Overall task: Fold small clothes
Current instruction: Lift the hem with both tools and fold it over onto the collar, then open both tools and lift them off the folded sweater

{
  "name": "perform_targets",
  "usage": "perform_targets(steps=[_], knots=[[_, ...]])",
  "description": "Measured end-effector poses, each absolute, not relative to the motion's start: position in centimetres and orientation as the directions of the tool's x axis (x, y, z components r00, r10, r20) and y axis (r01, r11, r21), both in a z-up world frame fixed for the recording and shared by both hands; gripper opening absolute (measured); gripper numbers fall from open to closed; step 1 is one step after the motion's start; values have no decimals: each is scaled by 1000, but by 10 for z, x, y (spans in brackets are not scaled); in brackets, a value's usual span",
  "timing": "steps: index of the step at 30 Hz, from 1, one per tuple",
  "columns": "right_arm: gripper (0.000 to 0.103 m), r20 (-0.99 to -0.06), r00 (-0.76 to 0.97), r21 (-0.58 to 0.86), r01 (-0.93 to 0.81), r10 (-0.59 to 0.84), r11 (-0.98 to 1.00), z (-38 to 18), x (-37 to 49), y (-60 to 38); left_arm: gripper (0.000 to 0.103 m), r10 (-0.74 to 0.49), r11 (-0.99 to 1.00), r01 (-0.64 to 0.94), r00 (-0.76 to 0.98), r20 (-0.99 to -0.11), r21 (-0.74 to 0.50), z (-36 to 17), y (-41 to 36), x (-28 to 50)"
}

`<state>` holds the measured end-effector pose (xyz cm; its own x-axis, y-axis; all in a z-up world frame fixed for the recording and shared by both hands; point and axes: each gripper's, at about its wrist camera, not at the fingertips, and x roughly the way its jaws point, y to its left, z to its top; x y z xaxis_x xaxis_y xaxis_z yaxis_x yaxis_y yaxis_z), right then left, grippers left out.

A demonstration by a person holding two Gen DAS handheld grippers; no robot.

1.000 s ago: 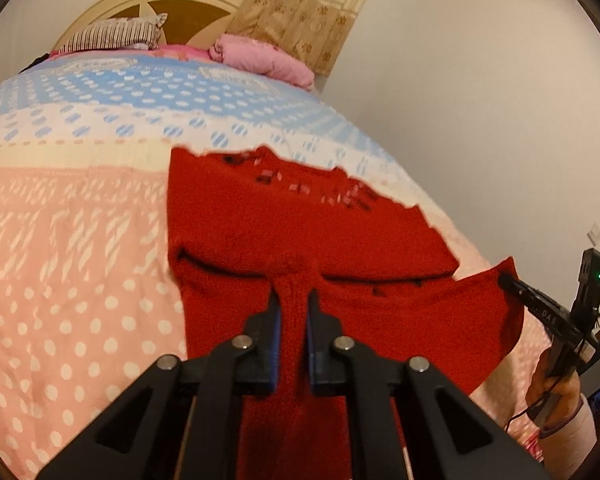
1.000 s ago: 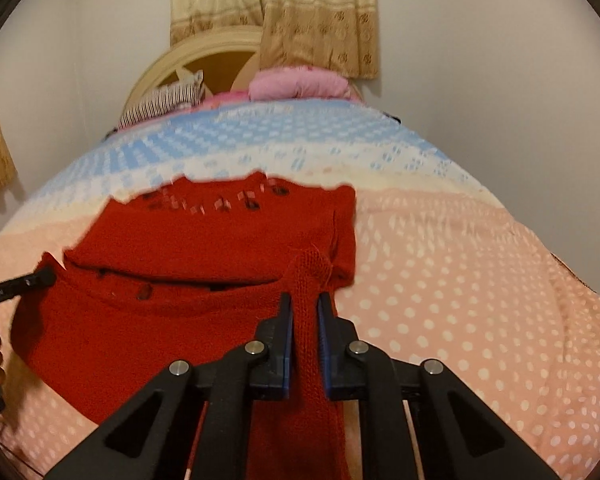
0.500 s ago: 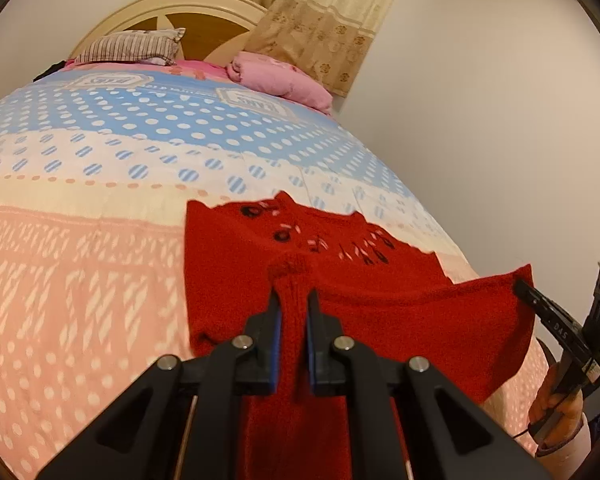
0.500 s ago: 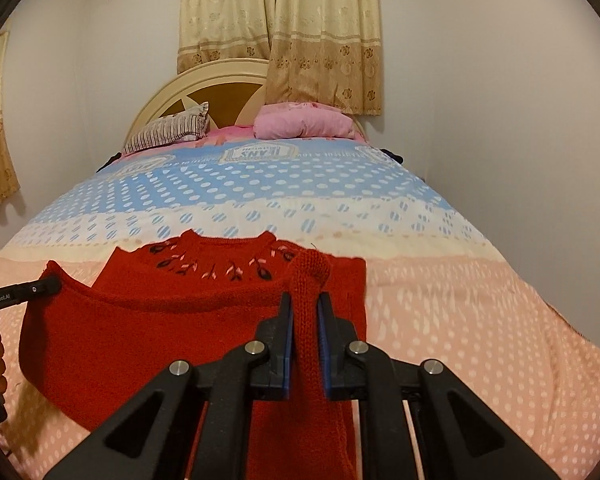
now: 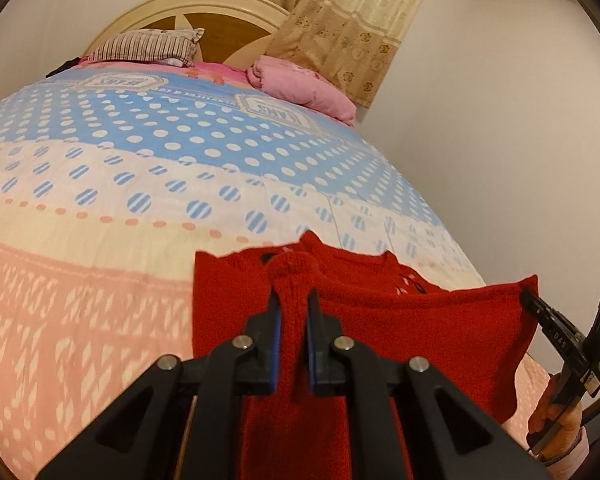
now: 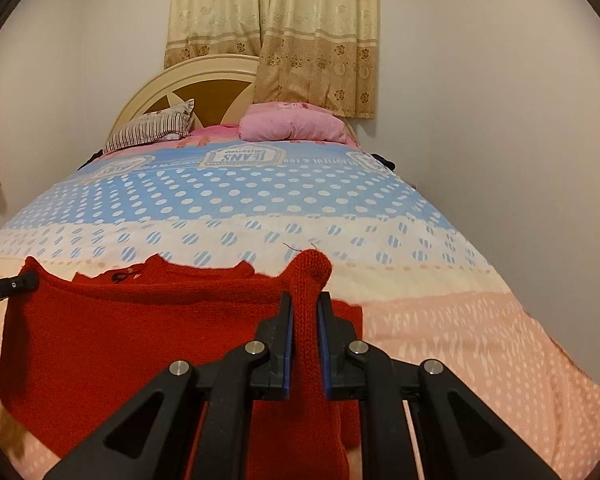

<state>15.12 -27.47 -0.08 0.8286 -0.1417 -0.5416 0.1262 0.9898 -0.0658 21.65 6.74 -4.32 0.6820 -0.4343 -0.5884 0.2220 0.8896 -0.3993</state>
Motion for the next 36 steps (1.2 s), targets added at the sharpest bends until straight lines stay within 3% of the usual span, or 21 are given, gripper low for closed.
perform_targets(steps=[11, 21, 29, 32, 36], knots=[[10, -556, 806, -134, 154, -203, 979, -24, 230, -276, 10, -353, 919, 141, 707, -613, -367, -55, 59, 278], [10, -608, 747, -190, 192, -269, 963, -75, 282, -286, 10, -261, 955, 61, 638, -725, -291, -107, 39, 314], [10, -676, 678, -210, 199, -289, 957, -95, 303, -290, 25, -237, 949, -15, 626, -743, -315, -112, 47, 316], [14, -728, 600, -219, 253, -330, 942, -106, 313, -300, 36, -198, 940, -88, 649, -735, -331, -106, 63, 315], [31, -761, 573, -153, 299, -305, 942, -108, 314, -317, 35, -91, 951, -151, 694, -714, -268, -85, 88, 305]])
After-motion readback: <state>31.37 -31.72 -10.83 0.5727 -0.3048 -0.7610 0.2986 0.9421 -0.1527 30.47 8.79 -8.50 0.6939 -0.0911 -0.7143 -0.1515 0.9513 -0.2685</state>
